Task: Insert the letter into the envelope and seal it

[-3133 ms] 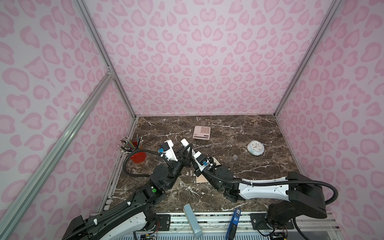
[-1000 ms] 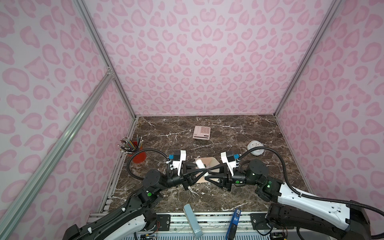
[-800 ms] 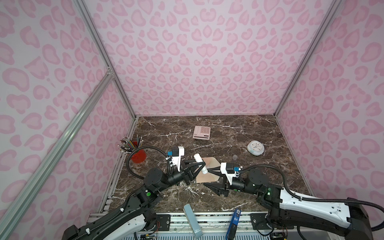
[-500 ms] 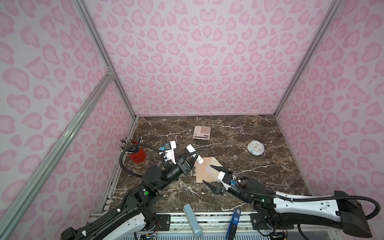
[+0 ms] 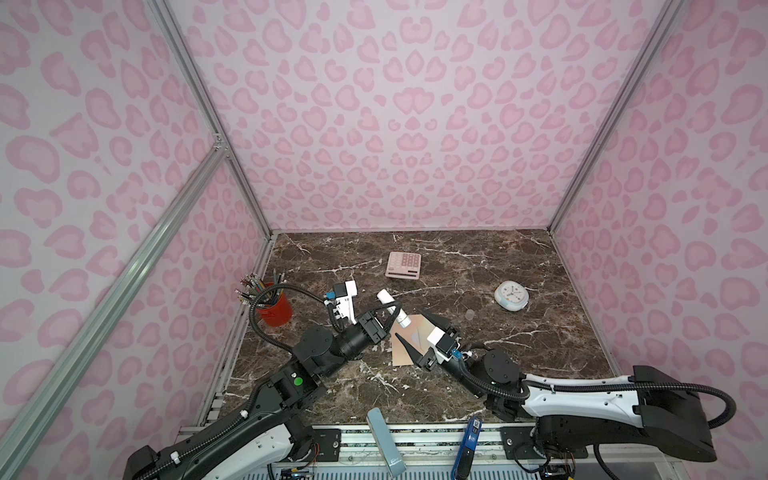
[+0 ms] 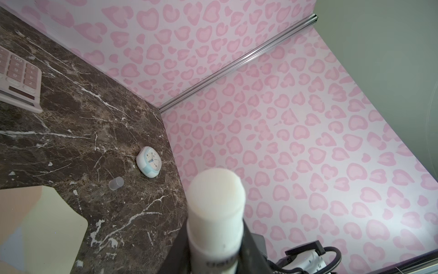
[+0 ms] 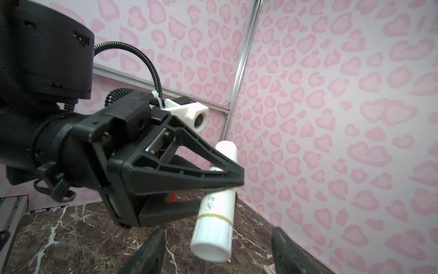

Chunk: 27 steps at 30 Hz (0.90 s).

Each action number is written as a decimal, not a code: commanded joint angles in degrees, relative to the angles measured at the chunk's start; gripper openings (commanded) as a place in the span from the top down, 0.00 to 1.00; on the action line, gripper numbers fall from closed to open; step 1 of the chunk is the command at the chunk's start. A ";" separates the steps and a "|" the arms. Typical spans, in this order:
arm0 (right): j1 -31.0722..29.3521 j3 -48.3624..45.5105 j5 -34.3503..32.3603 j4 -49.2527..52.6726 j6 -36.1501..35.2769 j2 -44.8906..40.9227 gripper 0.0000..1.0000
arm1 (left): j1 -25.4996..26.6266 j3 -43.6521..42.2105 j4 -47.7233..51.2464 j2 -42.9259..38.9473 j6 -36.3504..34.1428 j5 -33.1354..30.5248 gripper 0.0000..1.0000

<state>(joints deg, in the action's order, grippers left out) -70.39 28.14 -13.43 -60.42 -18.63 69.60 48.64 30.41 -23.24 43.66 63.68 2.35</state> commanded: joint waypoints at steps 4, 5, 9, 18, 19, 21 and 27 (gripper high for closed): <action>-0.01 1.38 -2.22 -4.94 -0.23 2.81 0.31 | -0.13 0.26 -4.31 1.00 2.32 1.83 0.92; 0.07 1.38 -2.68 -5.73 -0.26 3.34 0.31 | -0.12 0.26 -4.35 1.19 2.30 1.95 0.92; 0.53 1.95 -3.03 -6.93 0.15 4.84 0.36 | -0.04 0.27 -4.98 2.01 2.58 2.86 0.92; 1.97 3.38 -2.43 -7.81 2.48 7.22 0.42 | -0.09 -0.16 -6.75 3.11 3.13 4.34 0.92; 2.23 3.58 -2.54 -7.68 2.86 7.45 0.43 | -0.13 -0.08 -7.00 3.33 3.12 4.62 0.92; 2.45 3.73 -3.03 -8.37 3.66 8.30 0.45 | -0.09 0.36 -7.00 3.92 2.86 5.49 0.92; 2.70 5.13 -4.56 -6.73 4.63 9.42 0.57 | -0.04 1.05 -7.41 5.64 2.50 8.20 0.92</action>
<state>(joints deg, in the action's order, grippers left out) -68.05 32.58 -16.03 -66.72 -15.42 78.48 48.21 30.63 -27.88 48.80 66.30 3.73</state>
